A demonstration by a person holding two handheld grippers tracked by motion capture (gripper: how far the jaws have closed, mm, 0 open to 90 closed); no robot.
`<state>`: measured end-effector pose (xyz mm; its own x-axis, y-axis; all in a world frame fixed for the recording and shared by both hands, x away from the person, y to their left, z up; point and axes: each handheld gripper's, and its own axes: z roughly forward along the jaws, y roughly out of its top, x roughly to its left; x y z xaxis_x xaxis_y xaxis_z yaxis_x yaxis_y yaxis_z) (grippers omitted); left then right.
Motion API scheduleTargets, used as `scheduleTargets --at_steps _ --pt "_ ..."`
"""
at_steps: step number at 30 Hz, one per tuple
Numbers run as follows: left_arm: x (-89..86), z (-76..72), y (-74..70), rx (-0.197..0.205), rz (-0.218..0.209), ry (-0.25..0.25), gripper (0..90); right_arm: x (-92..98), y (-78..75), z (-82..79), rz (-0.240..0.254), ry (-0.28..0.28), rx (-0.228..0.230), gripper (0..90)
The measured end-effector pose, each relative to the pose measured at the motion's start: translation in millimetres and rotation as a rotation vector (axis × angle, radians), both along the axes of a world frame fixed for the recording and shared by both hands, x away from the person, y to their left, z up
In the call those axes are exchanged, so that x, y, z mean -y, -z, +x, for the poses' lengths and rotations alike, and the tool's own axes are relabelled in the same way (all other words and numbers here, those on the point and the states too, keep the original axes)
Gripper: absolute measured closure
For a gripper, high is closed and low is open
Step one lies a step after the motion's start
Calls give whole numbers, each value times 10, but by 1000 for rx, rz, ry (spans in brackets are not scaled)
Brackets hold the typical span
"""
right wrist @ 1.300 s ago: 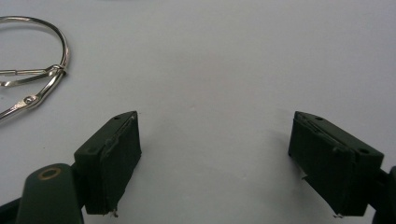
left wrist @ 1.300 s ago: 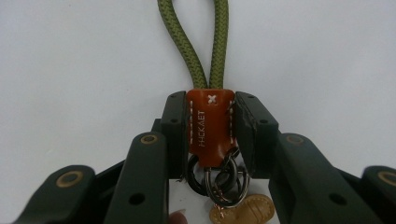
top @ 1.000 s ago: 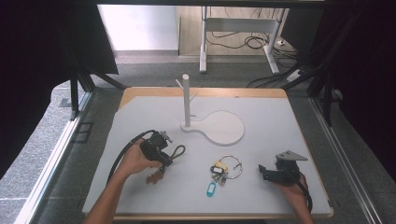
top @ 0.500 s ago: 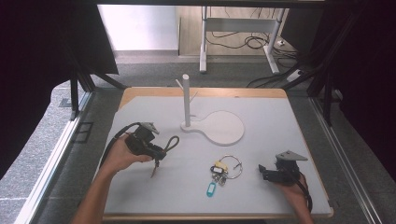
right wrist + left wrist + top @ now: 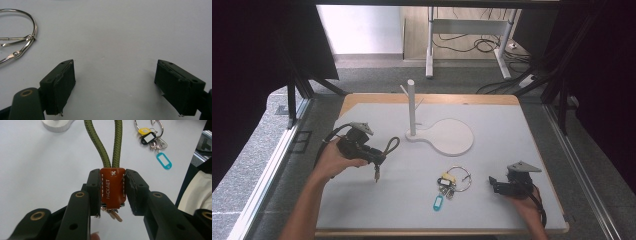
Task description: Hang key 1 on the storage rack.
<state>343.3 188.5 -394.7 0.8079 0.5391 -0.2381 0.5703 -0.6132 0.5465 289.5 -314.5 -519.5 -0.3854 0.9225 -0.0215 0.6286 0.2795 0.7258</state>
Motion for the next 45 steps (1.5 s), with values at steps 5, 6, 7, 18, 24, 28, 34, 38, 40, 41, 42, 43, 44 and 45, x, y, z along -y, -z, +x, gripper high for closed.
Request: scheduleTargets --at_steps 5,6,7,18,24,28,34,38,40,41,42,43,44,45 --pt "-38 70 -40 -5 -20 -8 670 -1 0 0 1 1 -1 167" --pt "-43 86 -51 -4 -17 -9 670 -1 0 0 2 2 -1 167" --pt "-40 92 -58 -6 -24 -16 670 -1 0 0 2 2 -1 167" --pt "-26 231 -218 10 -10 -13 670 -1 0 0 1 2 0 167" --pt "-33 298 -274 14 -13 -13 670 -2 0 0 1 2 0 167" --pt "-40 382 -259 5 -30 -26 670 -2 0 0 2 2 0 167" --pt "-67 485 -297 1 -21 -30 670 -2 0 0 2 2 0 166" --pt "-93 575 -372 3 -19 -40 670 -1 1 -1 2 2 1 167" --pt "-96 604 -395 4 -18 -42 670 -1 1 -1 2 2 1 167" --pt "-100 653 -425 5 -14 -42 670 -1 1 -2 2 2 1 167" --pt "-103 672 -435 4 -13 -36 670 -1 2 -2 2 3 1 167" --pt "-103 672 -435 4 -13 -36 670 -1 2 -3 2 2 2 167" --pt "-91 712 -455 7 -14 -28 670 -2 2 -3 2 3 2 167" --pt "-91 712 -455 7 -14 -28 670 -2 2 -3 2 3 2 167"
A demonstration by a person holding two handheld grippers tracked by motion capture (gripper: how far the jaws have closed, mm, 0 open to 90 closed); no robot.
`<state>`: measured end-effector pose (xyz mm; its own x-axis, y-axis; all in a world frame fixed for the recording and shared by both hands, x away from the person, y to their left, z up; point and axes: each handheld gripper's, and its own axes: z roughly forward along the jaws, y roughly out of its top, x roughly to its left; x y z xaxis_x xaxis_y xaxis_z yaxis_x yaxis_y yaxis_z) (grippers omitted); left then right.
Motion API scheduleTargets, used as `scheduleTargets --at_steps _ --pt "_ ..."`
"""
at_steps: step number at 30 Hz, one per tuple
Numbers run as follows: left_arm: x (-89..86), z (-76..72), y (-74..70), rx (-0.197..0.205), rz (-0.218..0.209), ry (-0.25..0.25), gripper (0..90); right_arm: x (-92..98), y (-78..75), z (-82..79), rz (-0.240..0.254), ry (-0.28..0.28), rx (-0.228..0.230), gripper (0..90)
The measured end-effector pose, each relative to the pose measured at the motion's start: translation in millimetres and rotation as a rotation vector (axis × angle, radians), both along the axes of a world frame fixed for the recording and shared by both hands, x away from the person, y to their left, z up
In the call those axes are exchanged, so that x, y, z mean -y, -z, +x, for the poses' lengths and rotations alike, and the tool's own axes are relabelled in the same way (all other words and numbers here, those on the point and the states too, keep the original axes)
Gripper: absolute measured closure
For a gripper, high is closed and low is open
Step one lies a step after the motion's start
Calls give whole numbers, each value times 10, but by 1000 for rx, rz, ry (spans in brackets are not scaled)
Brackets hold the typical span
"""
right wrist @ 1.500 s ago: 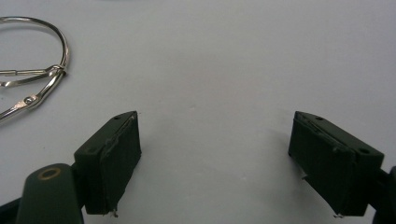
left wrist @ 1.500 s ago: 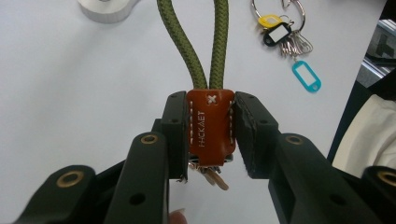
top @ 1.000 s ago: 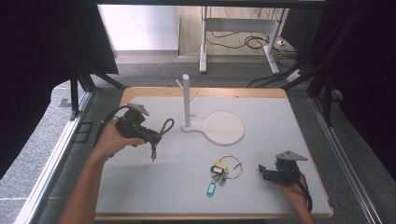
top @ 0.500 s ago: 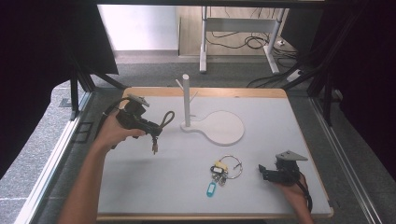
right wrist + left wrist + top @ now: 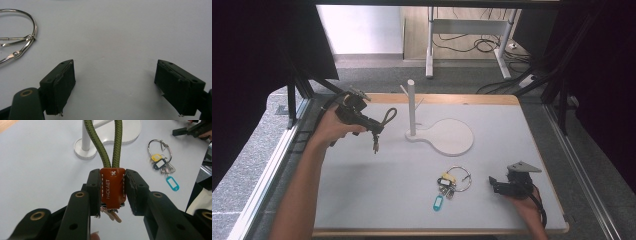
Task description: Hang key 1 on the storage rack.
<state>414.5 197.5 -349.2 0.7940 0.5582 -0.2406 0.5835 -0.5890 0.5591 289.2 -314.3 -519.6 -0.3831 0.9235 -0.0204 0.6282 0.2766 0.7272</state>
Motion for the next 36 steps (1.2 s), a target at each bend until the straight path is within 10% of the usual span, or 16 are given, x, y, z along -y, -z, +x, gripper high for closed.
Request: scheduleTargets --at_steps 36 --pt "15 549 -348 3 -17 -37 670 1 2 -1 -1 -1 3 167"
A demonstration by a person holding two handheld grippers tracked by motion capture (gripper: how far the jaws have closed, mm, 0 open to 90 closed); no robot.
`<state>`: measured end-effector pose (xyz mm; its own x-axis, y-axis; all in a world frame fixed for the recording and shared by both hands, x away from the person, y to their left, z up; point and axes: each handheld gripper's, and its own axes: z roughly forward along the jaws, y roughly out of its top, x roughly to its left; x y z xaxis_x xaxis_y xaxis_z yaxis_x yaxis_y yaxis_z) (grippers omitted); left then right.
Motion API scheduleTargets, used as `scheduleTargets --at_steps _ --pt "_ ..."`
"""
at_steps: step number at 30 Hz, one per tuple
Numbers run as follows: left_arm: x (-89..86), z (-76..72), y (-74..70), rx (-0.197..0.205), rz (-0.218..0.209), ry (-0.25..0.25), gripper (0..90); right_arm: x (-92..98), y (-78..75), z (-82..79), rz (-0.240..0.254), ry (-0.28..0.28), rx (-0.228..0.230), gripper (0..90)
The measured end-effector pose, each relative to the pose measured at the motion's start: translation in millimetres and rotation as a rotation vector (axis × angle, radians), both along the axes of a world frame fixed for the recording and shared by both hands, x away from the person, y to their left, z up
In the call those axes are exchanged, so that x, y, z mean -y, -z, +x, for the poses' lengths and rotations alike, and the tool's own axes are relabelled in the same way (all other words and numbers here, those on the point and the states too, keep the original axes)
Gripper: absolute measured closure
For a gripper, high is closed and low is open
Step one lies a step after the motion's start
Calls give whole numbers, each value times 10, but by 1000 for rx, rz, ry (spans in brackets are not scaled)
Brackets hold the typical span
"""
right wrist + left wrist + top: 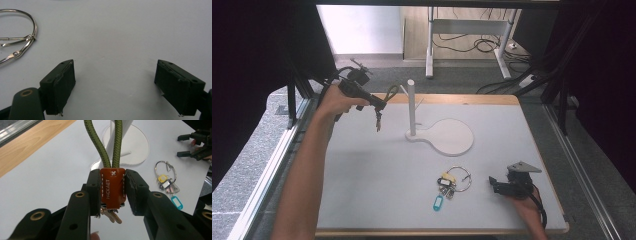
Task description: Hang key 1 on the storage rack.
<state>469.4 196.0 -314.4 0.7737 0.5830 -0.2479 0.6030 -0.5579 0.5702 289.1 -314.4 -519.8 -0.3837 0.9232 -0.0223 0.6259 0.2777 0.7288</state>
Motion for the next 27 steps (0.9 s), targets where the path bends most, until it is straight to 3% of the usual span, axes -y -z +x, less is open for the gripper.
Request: scheduleTargets --at_steps 14,27 --pt "148 257 69 -21 -8 8 670 -1 1 -1 0 1 2 168" --pt "310 252 185 -39 30 44 668 -2 1 -2 0 1 2 168"
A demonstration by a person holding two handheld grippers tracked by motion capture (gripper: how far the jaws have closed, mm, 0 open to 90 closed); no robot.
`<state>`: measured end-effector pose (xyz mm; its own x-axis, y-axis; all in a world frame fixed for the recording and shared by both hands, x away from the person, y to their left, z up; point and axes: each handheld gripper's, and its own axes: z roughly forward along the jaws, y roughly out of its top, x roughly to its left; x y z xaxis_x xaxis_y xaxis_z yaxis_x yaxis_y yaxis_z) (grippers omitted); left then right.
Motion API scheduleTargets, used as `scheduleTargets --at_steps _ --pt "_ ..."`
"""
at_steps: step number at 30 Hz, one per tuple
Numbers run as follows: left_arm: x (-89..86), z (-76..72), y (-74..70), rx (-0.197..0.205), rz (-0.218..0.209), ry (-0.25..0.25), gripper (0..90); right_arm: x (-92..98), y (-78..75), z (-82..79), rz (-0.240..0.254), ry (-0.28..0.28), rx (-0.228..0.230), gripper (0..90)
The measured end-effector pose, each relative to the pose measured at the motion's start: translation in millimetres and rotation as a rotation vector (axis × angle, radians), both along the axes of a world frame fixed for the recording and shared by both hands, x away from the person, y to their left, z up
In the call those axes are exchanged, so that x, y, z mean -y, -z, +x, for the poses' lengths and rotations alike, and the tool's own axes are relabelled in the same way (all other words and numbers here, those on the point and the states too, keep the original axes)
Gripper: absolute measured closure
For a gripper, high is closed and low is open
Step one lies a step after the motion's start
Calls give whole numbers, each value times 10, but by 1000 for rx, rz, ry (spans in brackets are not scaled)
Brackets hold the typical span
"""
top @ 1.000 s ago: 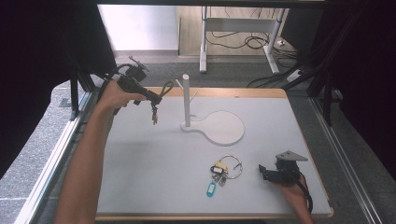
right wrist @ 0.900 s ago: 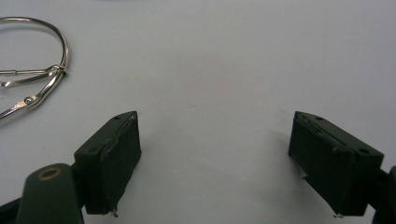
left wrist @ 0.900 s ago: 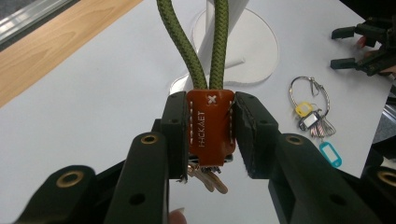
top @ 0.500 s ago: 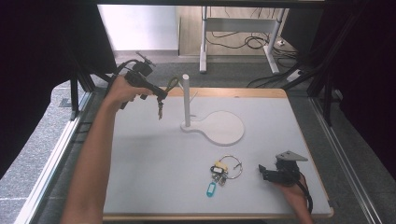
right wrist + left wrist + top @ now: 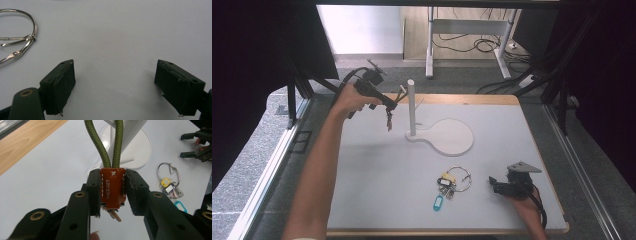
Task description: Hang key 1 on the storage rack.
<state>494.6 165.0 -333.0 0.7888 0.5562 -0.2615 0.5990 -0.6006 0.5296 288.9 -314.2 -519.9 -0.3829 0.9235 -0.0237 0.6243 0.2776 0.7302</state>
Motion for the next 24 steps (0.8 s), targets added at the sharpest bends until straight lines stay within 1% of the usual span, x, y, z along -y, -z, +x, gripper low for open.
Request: scheduleTargets --at_steps 2,3,6,7,8,10,11,12,13,14,15,16,19,20,21,23,24 --pt "36 -16 29 9 2 -6 668 0 0 0 0 0 0 167" --pt "57 -26 41 13 10 -5 668 0 0 0 0 0 0 167" --pt "103 -49 96 12 11 -8 667 0 0 1 0 0 -1 167" --pt "103 -49 96 12 11 -8 666 0 0 1 0 0 -1 167" --pt "117 -56 141 5 15 -9 665 1 -1 1 0 -1 -2 167" --pt "117 -59 160 6 13 -10 663 1 -1 1 0 0 -1 167" --pt "114 -71 183 16 5 -15 661 0 -1 1 0 1 -1 167" --pt "114 -71 183 16 5 -15 658 0 -1 1 0 1 -1 167" --pt "123 -95 196 29 17 -19 638 1 -1 1 0 1 -1 167" --pt "127 -115 191 43 44 -17 616 1 -1 1 0 -1 -2 167" --pt "127 -115 191 43 44 -17 592 1 -1 1 0 -1 -2 167" --pt "136 -153 173 61 67 -26 573 0 -1 1 0 1 -1 168" --pt "137 -268 122 98 46 -26 544 0 -2 1 0 -1 -2 167" --pt "137 -268 122 98 46 -26 531 0 -2 1 0 -1 -2 168" --pt "139 -310 121 107 50 -28 531 0 -2 1 0 -1 -2 168" --pt "136 -429 138 128 63 -37 501 1 -2 2 1 -1 -3 167" --pt "124 -485 151 132 58 -38 492 1 -2 2 1 0 -3 167"
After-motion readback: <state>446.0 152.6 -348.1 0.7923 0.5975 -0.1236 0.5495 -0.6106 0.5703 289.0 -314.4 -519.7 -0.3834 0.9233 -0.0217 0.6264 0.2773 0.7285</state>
